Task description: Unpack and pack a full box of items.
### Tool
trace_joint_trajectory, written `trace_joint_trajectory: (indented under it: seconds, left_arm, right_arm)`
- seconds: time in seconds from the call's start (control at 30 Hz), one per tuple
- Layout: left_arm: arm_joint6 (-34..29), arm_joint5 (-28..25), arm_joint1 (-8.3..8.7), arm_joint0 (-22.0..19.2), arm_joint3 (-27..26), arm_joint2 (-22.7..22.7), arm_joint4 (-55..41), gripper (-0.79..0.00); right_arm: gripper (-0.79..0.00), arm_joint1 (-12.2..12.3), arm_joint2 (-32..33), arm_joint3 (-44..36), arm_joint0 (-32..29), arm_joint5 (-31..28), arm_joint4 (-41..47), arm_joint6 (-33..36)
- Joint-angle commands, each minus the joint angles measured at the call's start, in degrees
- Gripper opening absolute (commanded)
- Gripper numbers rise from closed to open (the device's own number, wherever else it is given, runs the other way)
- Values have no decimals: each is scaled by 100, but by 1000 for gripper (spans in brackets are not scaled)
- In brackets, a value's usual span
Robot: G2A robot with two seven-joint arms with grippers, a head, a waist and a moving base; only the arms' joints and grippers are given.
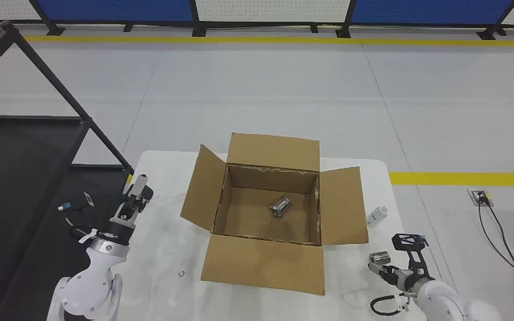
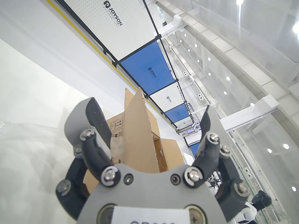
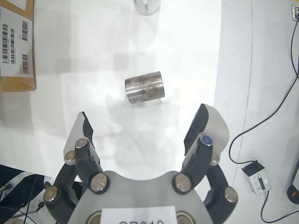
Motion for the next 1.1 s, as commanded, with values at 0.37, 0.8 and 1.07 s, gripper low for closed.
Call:
trace_joint_trajectory:
  seconds: [0.37,0.8,1.07]
  left_arm:
    - [0,0,0,0,0,0,0,0]
    - [0,0,0,0,0,0,0,0]
    - [0,0,0,0,0,0,0,0]
  right_arm:
    - [0,16,-415,1356,841,-569,-228,-628]
    - [-785,53,-726,2510,1765,-1301,-243,-825]
    - [-785,122,-747,2648,1963,-1985,-269,-839]
